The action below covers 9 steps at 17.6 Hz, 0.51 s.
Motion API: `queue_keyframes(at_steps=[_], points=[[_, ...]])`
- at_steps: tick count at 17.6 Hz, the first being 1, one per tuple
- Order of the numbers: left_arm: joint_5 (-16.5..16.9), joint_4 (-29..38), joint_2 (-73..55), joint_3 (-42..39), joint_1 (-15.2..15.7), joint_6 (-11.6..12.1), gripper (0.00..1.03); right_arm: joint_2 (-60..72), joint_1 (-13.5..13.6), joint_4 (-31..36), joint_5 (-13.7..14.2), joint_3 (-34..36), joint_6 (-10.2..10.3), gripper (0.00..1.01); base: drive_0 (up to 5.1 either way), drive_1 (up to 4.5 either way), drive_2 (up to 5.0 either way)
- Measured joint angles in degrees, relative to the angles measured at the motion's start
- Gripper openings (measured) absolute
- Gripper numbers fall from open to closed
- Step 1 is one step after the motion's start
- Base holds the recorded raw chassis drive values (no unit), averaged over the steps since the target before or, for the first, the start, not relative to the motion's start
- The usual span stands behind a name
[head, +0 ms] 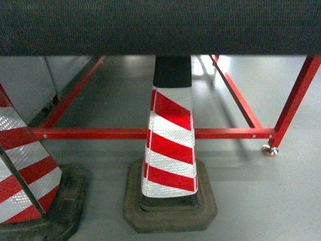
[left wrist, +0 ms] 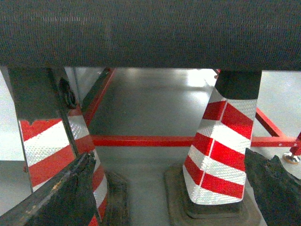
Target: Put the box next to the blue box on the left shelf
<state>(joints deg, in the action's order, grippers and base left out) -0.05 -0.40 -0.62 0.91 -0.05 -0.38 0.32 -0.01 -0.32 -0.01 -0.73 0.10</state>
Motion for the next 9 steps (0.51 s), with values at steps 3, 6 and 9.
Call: queue_keyframes(at_steps=[3,6,9], points=[[0.2,0.1,0.0,0.0,0.0,0.1,0.98,0.0,0.0,-0.1,0.0,0.0,0.0,0.98,0.0,0.00,0.0],[0.1,0.0,0.0,0.0,0.0,0.1,0.98,0.0,0.0,0.0,0.0,0.0,0.0,0.98,0.0,0.00,0.0],[0.0,0.1,0.0,0.0,0.0,0.3,0.98,0.0,0.0,0.0,0.0,0.0,0.0,0.98,0.0,0.00,0.0]])
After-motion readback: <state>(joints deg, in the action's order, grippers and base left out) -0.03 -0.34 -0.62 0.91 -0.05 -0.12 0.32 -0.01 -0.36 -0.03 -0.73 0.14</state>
